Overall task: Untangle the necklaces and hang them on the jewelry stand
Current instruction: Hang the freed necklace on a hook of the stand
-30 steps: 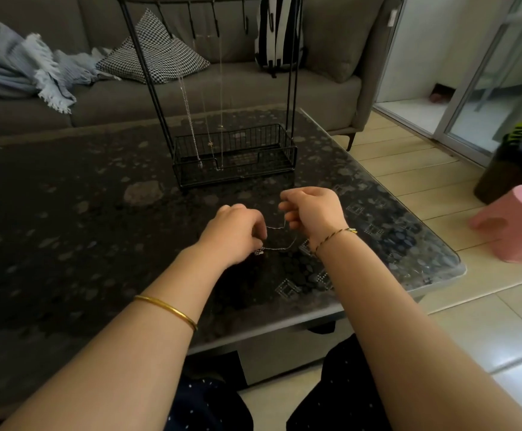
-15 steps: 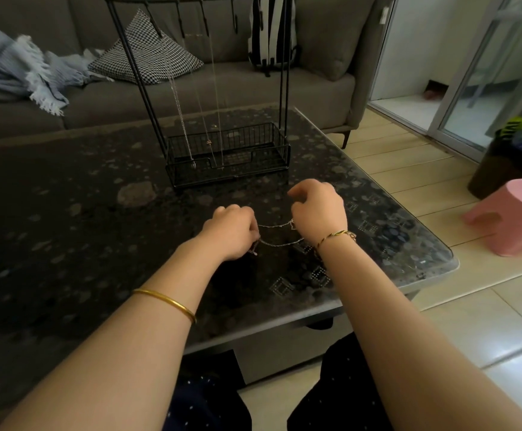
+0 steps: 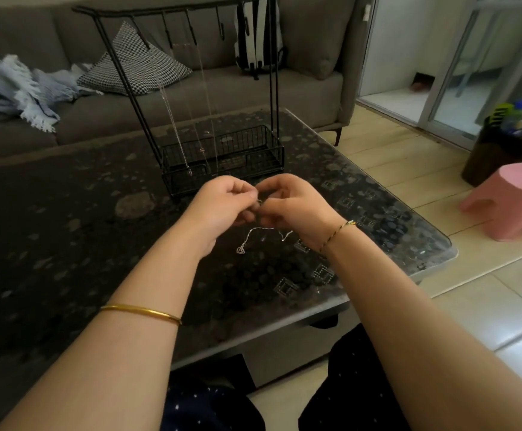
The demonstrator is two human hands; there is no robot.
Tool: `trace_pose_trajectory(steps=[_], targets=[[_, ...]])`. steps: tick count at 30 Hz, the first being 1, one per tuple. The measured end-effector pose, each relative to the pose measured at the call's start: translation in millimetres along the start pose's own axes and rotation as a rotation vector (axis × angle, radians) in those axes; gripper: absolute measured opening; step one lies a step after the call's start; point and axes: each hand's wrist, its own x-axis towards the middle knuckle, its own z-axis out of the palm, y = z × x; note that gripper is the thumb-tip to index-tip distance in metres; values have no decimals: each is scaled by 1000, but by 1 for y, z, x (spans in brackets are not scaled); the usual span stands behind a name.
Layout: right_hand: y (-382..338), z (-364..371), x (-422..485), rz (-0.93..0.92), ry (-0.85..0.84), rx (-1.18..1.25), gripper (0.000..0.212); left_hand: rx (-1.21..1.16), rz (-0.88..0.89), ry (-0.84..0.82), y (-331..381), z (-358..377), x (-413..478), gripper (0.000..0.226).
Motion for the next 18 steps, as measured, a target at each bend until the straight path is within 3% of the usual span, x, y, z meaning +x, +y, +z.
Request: trace_pose_trajectory(steps=[5,9,12,15,18], targets=[[-5,-2,-5,-179,56,-184,33,-20,22,50,11,-6,-3,12],[-15,-2,-14,-329,128,-405,15,-51,56,109,22,-8,-11,11],[-30,-8,-21,-302,125,-398,7,-125,24,105,31,-14,-20,9],[-50,-14,-25,-258,132,-314,11,-236,-17,31,38,-21,-31,8],[-77,-14,-25,-289,163,-297,13,-189,-36,-13,42,-27,-38,13]])
